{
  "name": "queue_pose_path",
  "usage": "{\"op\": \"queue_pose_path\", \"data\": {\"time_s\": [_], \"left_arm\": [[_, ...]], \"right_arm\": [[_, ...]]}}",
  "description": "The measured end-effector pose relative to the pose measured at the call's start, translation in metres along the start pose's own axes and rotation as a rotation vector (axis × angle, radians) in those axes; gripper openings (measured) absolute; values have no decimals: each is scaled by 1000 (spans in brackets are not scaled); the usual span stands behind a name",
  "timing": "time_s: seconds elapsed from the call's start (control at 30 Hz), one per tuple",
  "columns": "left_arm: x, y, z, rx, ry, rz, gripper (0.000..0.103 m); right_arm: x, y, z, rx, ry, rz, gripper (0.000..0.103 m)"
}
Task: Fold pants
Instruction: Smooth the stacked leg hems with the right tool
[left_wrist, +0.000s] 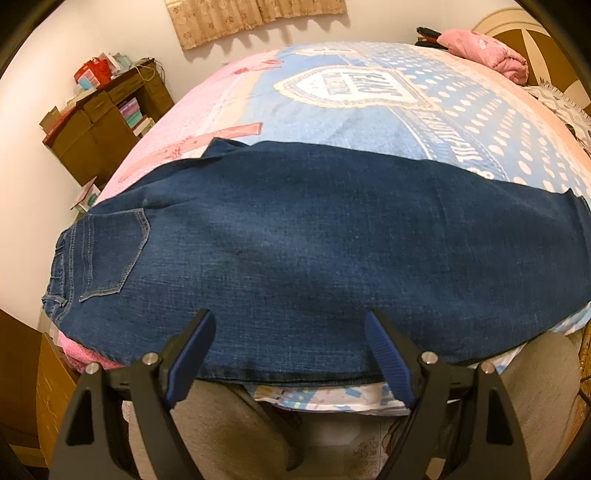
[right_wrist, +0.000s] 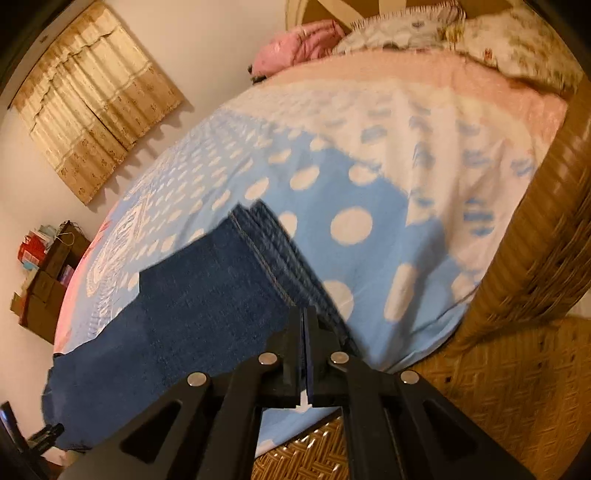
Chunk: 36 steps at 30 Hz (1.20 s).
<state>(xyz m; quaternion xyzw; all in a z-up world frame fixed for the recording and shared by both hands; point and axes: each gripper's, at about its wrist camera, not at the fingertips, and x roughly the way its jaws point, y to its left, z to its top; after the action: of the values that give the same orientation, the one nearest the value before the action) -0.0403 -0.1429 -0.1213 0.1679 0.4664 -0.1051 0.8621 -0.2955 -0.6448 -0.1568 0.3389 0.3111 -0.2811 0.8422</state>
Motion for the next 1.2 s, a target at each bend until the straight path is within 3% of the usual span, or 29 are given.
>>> {"op": "queue_pose_path", "data": {"time_s": [0.07,0.1,0.2,0.23,0.3,0.4,0.6,0.63,0.7,0.77,0.83,0.9,1.0,1.2], "left_arm": [[0,0,0,-5,3,-4,85],[0,0,0,-5,5,-5,85],[1,-3,-1,3,9,-5,85],[2,-3,-2,5,8,-4,85],[1,-4,-2,7,7,-2,85],[1,-2,-1,2,6,1,85],[2,0,0,-9,11,-1,85],[2,0,0,-10,11,-3,85],[2,-1,-1,-6,10,-4,85],[3,-1,-2,-3,13,-4,85],[4,-1,-2,-5,15,-3,85],[3,-1,-1,-8,14,-4,85],[4,-2,-1,-9,12,-5,85],[3,-2,-1,1,9,1,85]], "right_arm": [[-5,0,3,-8,-14,-5,5],[-6,-1,4,-16,-16,-17,13],[-2,-4,5,-25,-10,-18,56],[0,-5,6,-26,-9,-16,58],[7,-3,6,-40,13,-29,58],[20,0,1,-58,73,-71,28],[3,-1,-1,-99,14,-123,14],[0,-4,-3,-95,0,-139,0],[-2,-16,-7,-44,-7,-201,0],[1,-33,-14,31,21,-108,0],[-9,-42,-19,79,-20,-66,1],[-20,-51,-19,180,-60,56,1],[-20,-57,-19,242,-35,115,2],[-9,-58,-18,274,-38,100,2]]}}
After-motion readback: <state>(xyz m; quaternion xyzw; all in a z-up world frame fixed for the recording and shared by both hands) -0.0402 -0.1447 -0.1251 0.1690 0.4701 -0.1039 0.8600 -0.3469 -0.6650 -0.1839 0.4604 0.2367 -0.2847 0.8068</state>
